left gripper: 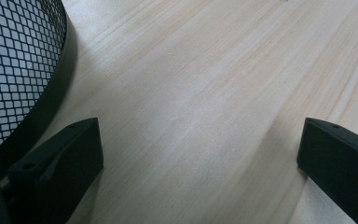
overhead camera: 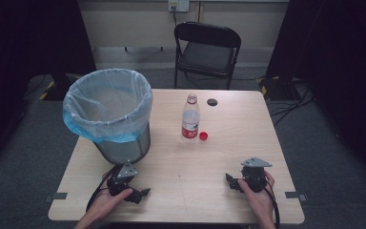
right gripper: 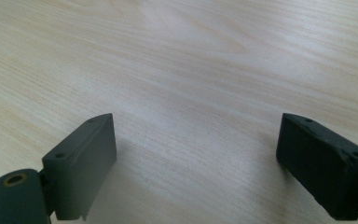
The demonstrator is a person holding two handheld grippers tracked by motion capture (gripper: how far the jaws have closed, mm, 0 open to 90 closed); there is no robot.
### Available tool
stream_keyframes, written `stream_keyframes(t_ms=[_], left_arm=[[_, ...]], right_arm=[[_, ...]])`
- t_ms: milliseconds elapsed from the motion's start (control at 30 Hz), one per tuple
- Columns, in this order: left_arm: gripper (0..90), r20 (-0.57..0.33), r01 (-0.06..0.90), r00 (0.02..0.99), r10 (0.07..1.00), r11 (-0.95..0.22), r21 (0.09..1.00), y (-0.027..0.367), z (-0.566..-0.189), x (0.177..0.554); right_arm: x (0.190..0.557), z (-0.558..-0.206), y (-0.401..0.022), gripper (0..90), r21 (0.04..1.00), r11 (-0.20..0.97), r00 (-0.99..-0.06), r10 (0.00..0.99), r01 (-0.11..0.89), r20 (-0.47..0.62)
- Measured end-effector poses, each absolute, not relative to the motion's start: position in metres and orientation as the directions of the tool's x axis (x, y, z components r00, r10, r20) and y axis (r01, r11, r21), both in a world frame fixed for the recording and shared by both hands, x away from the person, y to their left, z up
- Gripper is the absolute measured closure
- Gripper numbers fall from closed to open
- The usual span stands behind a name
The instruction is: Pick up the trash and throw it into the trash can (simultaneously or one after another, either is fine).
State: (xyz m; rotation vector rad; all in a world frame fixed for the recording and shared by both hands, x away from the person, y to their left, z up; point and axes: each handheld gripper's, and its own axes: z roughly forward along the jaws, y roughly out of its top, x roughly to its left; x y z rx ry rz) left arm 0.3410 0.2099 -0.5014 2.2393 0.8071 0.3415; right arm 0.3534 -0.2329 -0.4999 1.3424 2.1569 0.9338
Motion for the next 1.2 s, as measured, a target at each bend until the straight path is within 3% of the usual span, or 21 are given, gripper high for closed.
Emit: stream_keyframes(t_ms=[333, 433, 933, 1200], left_arm=[[0.0, 0.001, 0.448, 0.772, 0.635, -0.545, 0.709, 0.210, -0.501, 0.342], [0.0, 0.001, 0.448, 0.772, 0.635, -0.545, 0.708, 0.210, -0.501, 0.342], [0.0, 0.002, 0.449, 0.770, 0.637, -0.544, 0.709, 0.210, -0.501, 0.341], [0.0, 0.001, 0.449, 0.771, 0.637, -0.545, 0.708, 0.210, -0.501, 0.341]], right_arm=[[0.351, -0.500, -0.230, 11.5, 0.734, 0.271, -0.392, 0.920, 0.623, -0.007], [0.351, -0.498, -0.230, 15.9, 0.735, 0.267, -0.389, 0.921, 0.624, -0.004], [0.356, -0.478, -0.218, 22.4, 0.756, 0.274, -0.465, 0.884, 0.594, 0.045], [0.363, -0.473, -0.209, 20.6, 0.766, 0.275, -0.487, 0.872, 0.581, 0.056]])
